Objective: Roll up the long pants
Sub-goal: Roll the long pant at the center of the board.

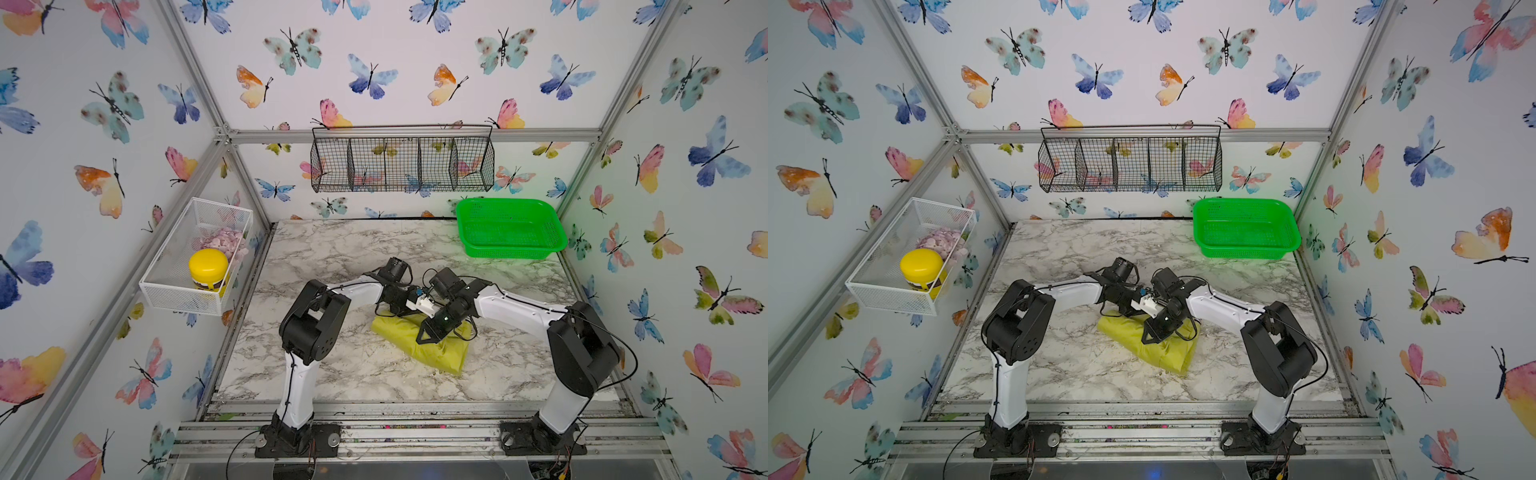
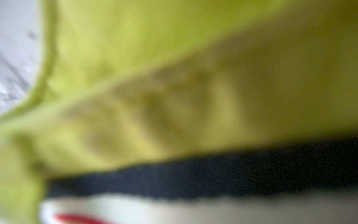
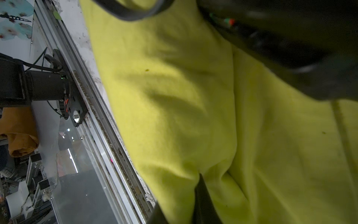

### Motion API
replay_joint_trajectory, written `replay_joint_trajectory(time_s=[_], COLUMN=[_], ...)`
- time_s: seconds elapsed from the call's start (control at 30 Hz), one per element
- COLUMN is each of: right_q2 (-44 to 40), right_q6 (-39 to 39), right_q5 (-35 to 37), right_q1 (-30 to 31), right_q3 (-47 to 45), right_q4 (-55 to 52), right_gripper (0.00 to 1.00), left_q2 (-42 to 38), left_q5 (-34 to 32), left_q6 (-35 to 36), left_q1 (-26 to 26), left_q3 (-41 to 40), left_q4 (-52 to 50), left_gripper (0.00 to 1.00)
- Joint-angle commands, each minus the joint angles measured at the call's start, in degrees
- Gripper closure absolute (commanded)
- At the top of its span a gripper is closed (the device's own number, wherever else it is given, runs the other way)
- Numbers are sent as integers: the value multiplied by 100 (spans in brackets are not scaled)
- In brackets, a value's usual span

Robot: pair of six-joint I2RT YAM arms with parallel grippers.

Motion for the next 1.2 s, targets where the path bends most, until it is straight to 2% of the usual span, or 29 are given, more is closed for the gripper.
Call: replay_joint_trajectory(time_s=[0.0, 0.17, 0.27, 0.37, 0.6, 0.73, 0.87, 1.0, 1.17], right_q2=[338, 487, 540, 655, 1208, 1469, 1642, 1700, 1633], right_q6=[-8, -74, -33, 62, 403, 398, 331, 322, 404], right_q5=[1163, 1557, 1847, 2049, 2070, 2008, 1912, 1755, 1571], right_q1=[-155, -155, -164, -164, -179, -190, -295, -322, -322], right_q3=[59, -214, -406, -437, -492, -474, -386, -343, -260], right_q4=[155, 295, 424, 531, 924, 1020, 949, 930, 868], right_gripper=[96, 96, 96, 96, 96, 96, 96, 96, 96], left_q2=[-176, -1207, -1573, -2074, -3084, -3338, -3604, -3663, -3266], left_q5=[288, 440, 543, 686, 938, 809, 603, 451, -230], left_q6=[-233, -852, -868, -885, -1032, -1130, -1258, -1242, -1009], left_q1=[61, 809, 1151, 1309, 1149, 798, 727, 688, 653], left_q3=[-512, -651, -248, -263, -1222, -1942, -2643, -2874, -3027], left_q4=[-534, 669, 621, 565, 385, 121, 83, 39, 15], left_gripper=[100, 100, 100, 100, 100, 100, 100, 100, 100])
